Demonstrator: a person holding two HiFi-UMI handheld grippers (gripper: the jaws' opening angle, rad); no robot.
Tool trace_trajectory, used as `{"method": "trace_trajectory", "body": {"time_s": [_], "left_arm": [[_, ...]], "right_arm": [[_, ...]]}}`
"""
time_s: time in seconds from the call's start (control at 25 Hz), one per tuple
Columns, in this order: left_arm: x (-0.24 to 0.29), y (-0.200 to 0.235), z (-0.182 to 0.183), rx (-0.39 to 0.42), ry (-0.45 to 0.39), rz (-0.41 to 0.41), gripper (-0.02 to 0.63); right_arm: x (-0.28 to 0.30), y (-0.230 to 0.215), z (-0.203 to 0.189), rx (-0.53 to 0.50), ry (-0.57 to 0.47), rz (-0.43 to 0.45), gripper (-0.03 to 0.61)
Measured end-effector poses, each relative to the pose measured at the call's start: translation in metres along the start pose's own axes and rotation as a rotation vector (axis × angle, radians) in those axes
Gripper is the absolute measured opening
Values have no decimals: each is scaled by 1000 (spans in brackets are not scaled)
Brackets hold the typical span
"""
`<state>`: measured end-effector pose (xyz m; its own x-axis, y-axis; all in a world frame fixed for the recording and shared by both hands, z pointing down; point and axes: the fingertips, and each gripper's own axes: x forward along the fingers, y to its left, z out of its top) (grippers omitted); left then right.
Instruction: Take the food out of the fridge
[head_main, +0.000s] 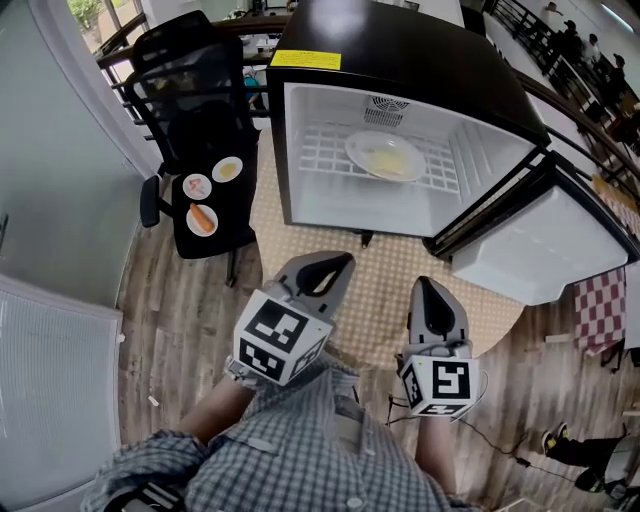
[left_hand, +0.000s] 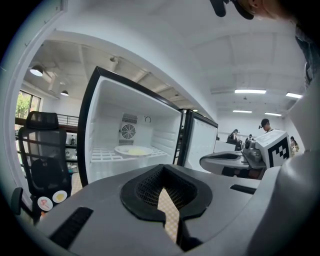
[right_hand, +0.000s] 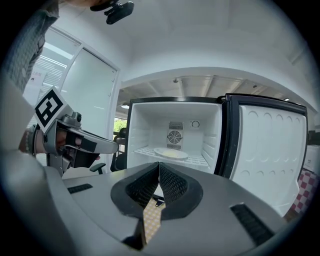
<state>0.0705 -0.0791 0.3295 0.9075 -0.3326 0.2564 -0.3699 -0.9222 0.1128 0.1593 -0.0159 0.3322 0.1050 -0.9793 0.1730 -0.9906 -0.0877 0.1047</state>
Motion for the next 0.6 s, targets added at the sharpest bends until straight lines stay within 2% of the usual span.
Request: {"method": "trace_trajectory", "body": {"time_s": [0.2,0.4,0.6], "left_arm": [[13,22,3,-3,-3,-13,0],[15,44,-2,-10,9,-2,0],[21,55,-8,-35,22,-19,0]], "right_arm": [[26,-11,4,-30,14,-36,11],[43,-17,-3,0,51,-75,9],[55,-23,-8,-43,86,-98,11]]}}
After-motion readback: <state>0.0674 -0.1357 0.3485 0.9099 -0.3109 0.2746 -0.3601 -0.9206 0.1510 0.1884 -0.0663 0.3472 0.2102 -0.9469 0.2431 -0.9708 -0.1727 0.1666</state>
